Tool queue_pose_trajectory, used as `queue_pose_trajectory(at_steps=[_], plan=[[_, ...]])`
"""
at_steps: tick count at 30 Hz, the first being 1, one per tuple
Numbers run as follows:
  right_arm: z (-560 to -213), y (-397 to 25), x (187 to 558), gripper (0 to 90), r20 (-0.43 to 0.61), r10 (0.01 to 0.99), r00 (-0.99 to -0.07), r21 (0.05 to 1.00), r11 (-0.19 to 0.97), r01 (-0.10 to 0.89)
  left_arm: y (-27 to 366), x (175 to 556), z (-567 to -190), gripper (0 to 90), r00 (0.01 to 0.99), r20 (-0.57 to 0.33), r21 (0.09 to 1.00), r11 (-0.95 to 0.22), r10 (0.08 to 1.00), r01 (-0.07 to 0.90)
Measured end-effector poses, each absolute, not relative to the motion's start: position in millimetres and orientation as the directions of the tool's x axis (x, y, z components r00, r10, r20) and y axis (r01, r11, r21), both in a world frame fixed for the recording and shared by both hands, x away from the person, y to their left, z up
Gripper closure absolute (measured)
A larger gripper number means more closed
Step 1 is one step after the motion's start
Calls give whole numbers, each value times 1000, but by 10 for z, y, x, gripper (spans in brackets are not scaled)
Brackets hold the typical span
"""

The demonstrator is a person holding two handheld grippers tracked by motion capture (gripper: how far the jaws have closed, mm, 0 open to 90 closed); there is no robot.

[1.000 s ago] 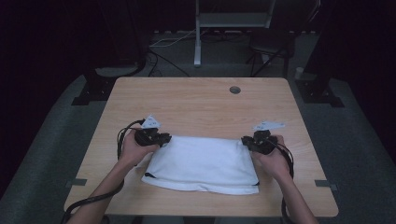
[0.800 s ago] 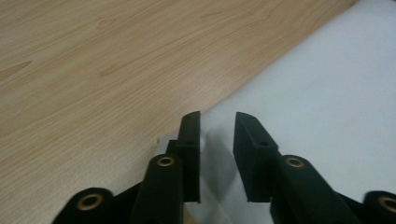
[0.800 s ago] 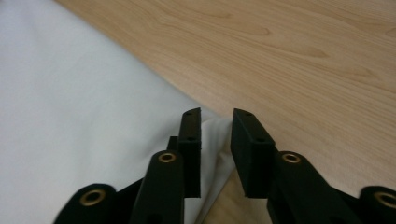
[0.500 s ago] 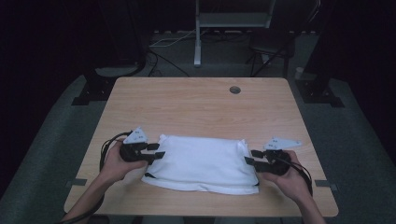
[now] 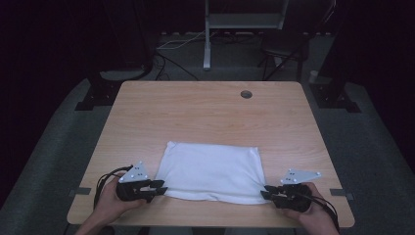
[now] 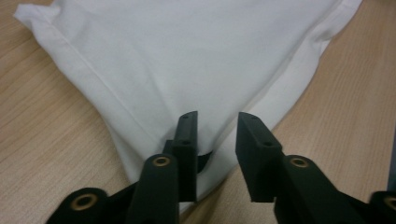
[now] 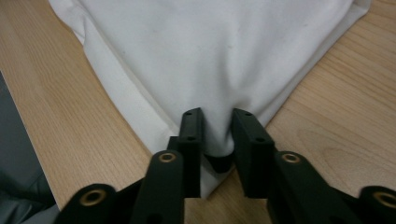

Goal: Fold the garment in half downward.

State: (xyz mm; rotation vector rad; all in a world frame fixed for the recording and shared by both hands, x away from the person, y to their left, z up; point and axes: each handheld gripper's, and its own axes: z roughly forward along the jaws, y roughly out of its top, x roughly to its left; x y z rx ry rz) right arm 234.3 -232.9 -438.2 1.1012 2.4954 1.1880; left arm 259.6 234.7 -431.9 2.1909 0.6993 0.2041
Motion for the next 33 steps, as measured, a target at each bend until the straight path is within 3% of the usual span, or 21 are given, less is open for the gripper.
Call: queue_pose_trajectory(at_steps=[7,23,28,33], plan=[[-4300,-2352,2321,826,185,670,-719,742,385,549,2353,2589,-4289,844,834,-66,750,-523,548,404],[-4344,-2313,2256,818,173,650,-740,716,433,548,2387,2509,-4378,847,833,-92,747,-515,546,420],[-4360,-2311,2251,773,172,647,-743,708,443,550,2391,2504,-4378,781,834,-117,750,-502,539,430],[-4261,-2300,2245,621,154,642,-751,738,430,520,2387,2528,-4329,579,814,-140,781,-442,564,441]])
